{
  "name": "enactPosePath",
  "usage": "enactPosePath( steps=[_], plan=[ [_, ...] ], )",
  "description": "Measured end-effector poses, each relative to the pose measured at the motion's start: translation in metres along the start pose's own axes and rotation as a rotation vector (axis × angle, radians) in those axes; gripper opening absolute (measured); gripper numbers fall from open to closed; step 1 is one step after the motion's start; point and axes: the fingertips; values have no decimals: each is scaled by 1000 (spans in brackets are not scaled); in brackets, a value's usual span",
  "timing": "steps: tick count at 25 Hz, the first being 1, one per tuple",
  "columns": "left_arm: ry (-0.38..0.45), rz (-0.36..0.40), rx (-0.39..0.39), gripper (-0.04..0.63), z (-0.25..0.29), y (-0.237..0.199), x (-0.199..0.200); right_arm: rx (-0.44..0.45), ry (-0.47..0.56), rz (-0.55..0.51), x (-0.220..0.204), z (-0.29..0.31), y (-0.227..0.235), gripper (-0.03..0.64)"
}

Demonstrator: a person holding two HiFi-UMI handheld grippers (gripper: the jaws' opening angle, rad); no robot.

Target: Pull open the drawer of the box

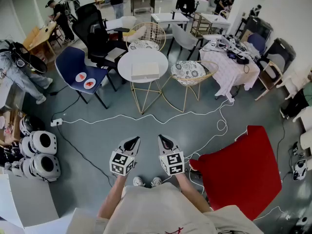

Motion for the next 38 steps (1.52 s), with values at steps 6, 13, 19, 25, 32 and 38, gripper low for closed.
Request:
enactPosePath(
  steps=[6, 13, 19, 25, 32, 38],
  plan=[
    [2, -4, 10, 12, 5, 4, 0, 8, 0, -1, -4, -2, 6, 15],
    [12, -11, 32, 12, 15, 9, 4, 40, 5, -6, -8, -2, 15, 15],
    [11, -21, 47, 12, 22, 9, 2, 50, -3, -16, -14, 1, 20, 15],
    [8, -35, 62, 12, 28, 4, -4, 57, -8, -24, -16, 8, 26, 15],
    [-7, -34, 57, 12, 41, 2, -3, 59, -14, -26, -17, 15, 36, 15],
    [-15, -35, 43, 12, 56, -3, -2, 51, -27, -11, -21, 26, 50, 15]
  ],
)
Point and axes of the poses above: the fingertips, and each gripper's own axes: z forward along the fingers, y to its right, x out of its top, and after that the axes turned 9 degrees about -y, right-handed
